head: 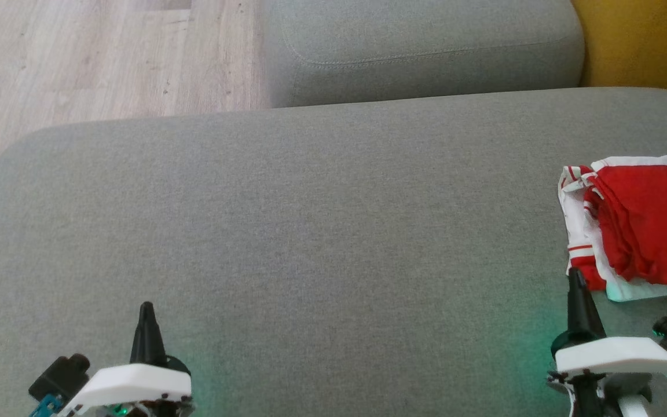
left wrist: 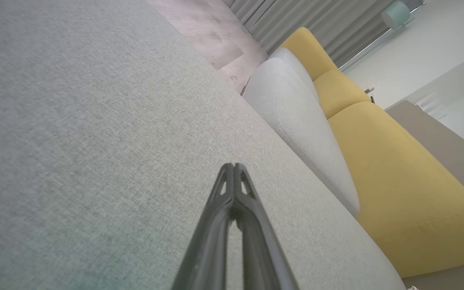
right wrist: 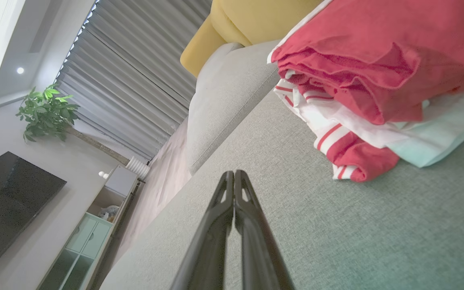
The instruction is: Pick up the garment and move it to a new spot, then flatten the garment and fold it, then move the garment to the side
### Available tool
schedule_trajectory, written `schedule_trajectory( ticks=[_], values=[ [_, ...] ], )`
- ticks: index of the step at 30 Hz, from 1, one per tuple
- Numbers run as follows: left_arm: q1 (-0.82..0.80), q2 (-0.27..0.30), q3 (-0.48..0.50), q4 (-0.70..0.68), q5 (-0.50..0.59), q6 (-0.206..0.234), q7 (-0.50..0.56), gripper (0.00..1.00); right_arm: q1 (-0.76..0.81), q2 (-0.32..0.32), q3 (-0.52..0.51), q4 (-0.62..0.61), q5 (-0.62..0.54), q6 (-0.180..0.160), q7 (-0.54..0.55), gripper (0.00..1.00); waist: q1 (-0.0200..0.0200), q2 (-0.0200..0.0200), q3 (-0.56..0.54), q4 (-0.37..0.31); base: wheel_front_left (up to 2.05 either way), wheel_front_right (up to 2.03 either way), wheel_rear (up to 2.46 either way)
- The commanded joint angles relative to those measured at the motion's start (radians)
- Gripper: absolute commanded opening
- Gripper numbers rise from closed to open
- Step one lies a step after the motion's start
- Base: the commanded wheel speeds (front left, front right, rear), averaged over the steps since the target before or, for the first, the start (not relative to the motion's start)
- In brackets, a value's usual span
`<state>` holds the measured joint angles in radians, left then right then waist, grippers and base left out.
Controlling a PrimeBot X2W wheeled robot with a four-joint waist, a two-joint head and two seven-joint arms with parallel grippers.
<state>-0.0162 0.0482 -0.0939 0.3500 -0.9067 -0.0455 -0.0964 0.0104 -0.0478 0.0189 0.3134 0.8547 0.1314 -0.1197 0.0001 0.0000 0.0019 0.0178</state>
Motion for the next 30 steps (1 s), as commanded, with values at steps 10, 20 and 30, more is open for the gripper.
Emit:
schedule_trajectory(
  ticks=[10, 20, 30],
  values=[
    [-0.058, 0.001, 0.05, -0.047, -0.109, -0.02, 0.031, 0.0, -0.058, -0.021, -0.011, -0.042, 0.124, 0.0, 0.032, 0.0, -0.0001, 0.0, 0.0, -0.003, 0.0, 0.0, 0.0],
    [-0.064, 0.001, 0.075, -0.056, -0.204, -0.031, 0.059, 0.0, -0.067, -0.022, -0.025, -0.047, 0.23, 0.0, 0.059, 0.0, -0.0001, 0.0, 0.0, -0.005, 0.0, 0.0, 0.0],
    [-0.069, 0.001, 0.101, -0.065, -0.3, -0.041, 0.088, 0.0, -0.077, -0.022, -0.04, -0.051, 0.336, 0.0, 0.088, 0.0, -0.0001, 0.0, 0.001, -0.007, 0.0, 0.0, 0.0]
  ],
)
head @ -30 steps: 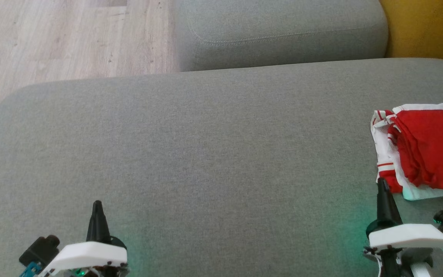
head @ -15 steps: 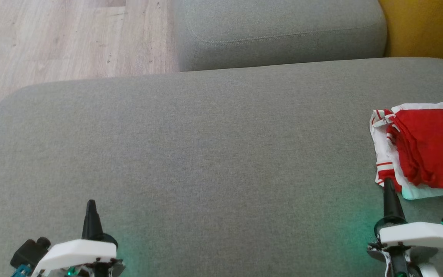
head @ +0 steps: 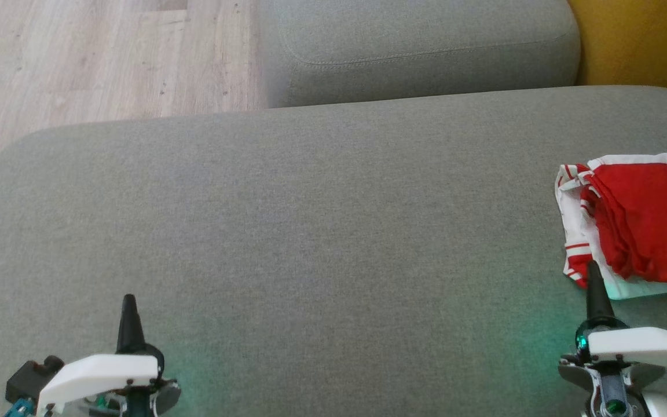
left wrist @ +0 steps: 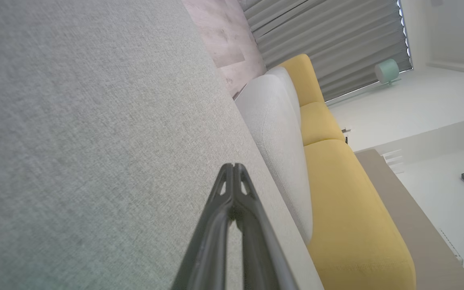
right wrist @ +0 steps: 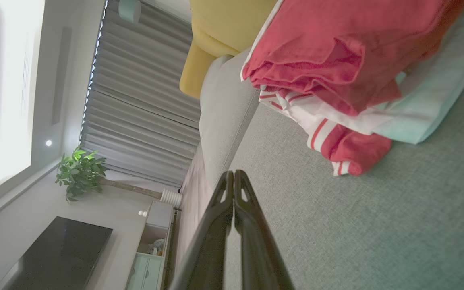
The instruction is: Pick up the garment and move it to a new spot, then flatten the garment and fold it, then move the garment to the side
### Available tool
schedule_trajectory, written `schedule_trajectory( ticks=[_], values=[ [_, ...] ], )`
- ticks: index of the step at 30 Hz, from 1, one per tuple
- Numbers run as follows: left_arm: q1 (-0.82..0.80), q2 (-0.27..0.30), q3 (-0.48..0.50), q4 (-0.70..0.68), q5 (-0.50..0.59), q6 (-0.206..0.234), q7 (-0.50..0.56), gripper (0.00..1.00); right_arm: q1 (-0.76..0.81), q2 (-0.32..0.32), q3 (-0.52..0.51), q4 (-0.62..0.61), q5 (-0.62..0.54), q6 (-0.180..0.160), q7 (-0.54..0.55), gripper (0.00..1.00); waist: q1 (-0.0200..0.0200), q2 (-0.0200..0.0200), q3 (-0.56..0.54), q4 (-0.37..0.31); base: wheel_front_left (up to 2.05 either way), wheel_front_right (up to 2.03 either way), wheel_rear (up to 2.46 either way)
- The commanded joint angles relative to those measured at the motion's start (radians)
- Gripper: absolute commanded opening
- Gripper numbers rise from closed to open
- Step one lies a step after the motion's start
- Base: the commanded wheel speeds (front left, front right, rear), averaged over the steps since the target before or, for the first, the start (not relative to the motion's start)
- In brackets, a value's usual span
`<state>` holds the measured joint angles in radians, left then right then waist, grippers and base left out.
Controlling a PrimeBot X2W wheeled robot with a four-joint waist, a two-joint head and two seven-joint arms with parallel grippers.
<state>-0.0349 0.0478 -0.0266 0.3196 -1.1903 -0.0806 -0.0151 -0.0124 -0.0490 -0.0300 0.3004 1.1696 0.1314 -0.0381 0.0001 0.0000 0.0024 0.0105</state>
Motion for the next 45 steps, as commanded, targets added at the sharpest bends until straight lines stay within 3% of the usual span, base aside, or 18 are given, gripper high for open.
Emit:
schedule_trajectory(
  ticks=[1, 45],
  values=[
    [-0.051, 0.002, 0.036, -0.036, -0.026, -0.007, 0.01, 0.0, -0.055, -0.021, 0.008, -0.039, 0.032, -0.001, 0.009, 0.0, 0.0, 0.0, 0.0, 0.0, 0.0, 0.0, 0.0],
    [-0.073, 0.002, 0.14, -0.074, -0.419, -0.05, 0.128, 0.0, -0.093, -0.02, -0.058, -0.057, 0.461, -0.001, 0.13, 0.0, -0.0001, 0.0, 0.001, -0.01, 0.0, 0.0, 0.0]
  ],
)
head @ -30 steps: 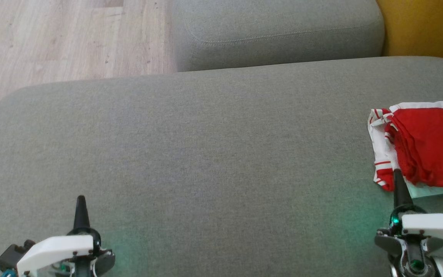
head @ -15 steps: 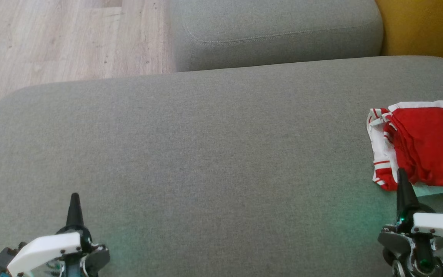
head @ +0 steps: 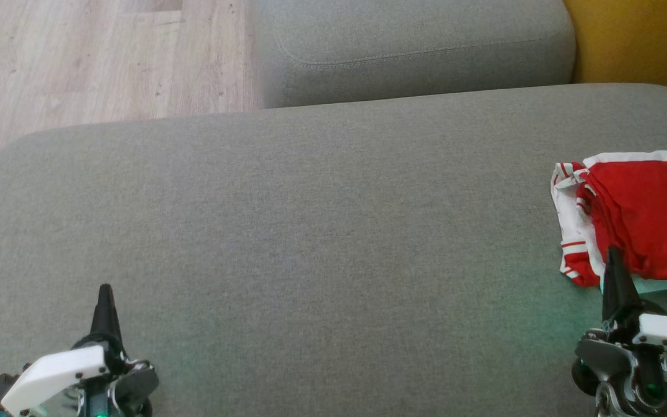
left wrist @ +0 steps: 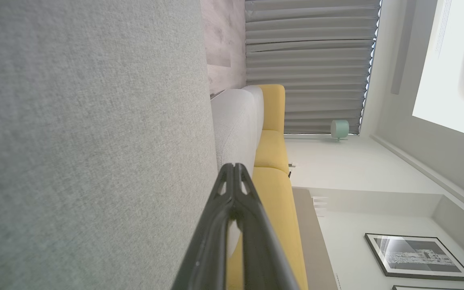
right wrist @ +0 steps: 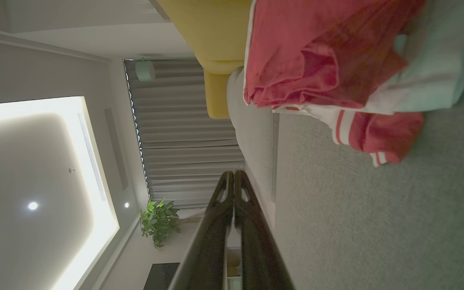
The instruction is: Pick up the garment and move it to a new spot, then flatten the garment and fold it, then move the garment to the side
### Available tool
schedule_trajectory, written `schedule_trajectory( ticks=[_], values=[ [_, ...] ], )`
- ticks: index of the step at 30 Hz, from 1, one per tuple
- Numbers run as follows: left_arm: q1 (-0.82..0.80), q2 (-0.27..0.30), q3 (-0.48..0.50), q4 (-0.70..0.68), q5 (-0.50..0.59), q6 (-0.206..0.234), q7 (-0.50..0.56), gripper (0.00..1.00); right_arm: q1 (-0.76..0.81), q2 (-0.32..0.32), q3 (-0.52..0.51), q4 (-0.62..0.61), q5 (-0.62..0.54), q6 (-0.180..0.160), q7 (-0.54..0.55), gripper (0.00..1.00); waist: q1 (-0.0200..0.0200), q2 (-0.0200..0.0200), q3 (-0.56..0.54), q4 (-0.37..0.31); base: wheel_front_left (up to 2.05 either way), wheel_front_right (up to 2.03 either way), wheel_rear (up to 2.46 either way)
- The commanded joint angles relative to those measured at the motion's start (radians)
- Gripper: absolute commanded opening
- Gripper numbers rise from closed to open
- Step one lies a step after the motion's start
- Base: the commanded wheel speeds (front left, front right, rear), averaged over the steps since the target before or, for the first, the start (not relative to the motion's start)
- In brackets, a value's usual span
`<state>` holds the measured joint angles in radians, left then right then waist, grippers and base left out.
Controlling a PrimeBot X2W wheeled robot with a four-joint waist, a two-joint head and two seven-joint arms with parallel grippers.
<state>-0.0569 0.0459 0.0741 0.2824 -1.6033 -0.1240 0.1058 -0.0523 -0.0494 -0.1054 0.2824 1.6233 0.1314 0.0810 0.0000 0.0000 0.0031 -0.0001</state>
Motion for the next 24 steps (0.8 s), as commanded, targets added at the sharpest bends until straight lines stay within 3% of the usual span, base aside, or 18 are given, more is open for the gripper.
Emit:
schedule_trajectory(
  ticks=[1, 24],
  values=[
    [-0.051, 0.004, 0.039, -0.037, -0.006, -0.007, 0.007, 0.0, -0.053, -0.02, 0.017, -0.039, 0.007, -0.001, 0.011, 0.0, 0.0, 0.0, 0.0, 0.0, 0.0, 0.0, 0.0],
    [-0.051, 0.004, 0.039, -0.037, -0.006, -0.007, 0.007, 0.0, -0.054, -0.015, 0.011, -0.039, 0.001, -0.001, 0.017, 0.0, 0.0, 0.0, 0.0, 0.0, 0.0, 0.0, 0.0]
  ],
)
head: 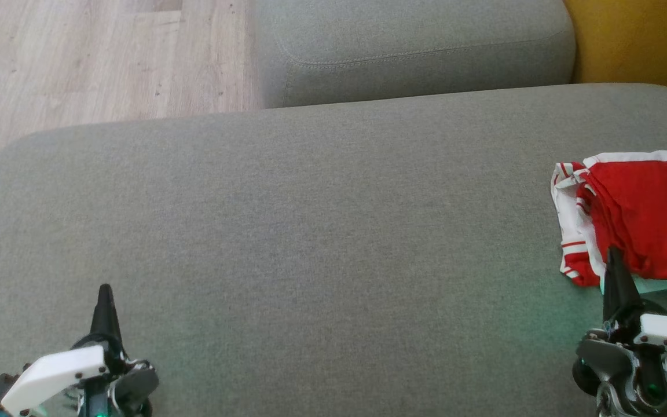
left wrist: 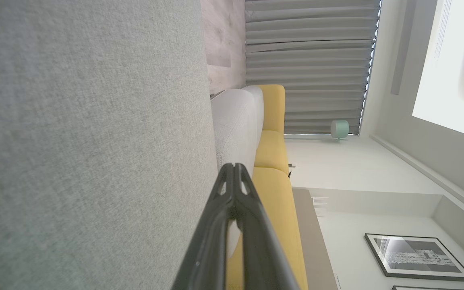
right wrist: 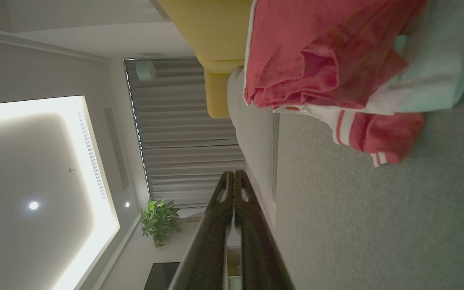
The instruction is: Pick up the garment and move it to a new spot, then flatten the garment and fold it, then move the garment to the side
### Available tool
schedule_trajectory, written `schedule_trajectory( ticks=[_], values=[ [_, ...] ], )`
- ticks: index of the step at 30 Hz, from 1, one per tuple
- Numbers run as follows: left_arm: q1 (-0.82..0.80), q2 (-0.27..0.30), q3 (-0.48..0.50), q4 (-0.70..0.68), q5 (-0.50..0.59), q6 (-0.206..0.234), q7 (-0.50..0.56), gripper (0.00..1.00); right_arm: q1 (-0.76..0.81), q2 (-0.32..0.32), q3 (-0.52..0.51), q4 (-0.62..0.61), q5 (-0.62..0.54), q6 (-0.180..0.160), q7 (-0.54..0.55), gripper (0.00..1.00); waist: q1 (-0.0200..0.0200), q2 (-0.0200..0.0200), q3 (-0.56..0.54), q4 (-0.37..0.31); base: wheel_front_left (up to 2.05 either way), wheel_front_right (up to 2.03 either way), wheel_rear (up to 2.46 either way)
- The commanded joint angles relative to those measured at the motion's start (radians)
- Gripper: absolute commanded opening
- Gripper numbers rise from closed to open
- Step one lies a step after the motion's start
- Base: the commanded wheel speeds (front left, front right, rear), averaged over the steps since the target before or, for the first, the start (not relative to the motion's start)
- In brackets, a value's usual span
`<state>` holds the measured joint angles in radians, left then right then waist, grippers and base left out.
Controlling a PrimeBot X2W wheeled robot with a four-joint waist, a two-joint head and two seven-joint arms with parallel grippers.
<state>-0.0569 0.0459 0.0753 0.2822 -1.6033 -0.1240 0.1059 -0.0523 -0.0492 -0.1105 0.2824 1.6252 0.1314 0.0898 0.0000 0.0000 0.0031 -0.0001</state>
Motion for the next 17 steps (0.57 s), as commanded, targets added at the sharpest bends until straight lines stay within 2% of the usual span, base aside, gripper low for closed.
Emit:
schedule_trajectory(
  ticks=[1, 17],
  values=[
    [-0.051, 0.004, 0.038, -0.037, -0.006, -0.007, 0.007, 0.0, -0.054, -0.015, 0.016, -0.039, -0.001, -0.001, 0.008, 0.0, 0.0, 0.0, 0.0, 0.0, 0.0, 0.0, 0.0],
    [-0.051, 0.004, 0.038, -0.037, -0.006, -0.007, 0.007, 0.0, -0.054, -0.012, 0.012, -0.038, -0.004, -0.001, 0.011, 0.0, 0.0, 0.0, 0.0, 0.0, 0.0, 0.0, 0.0]
  ],
)
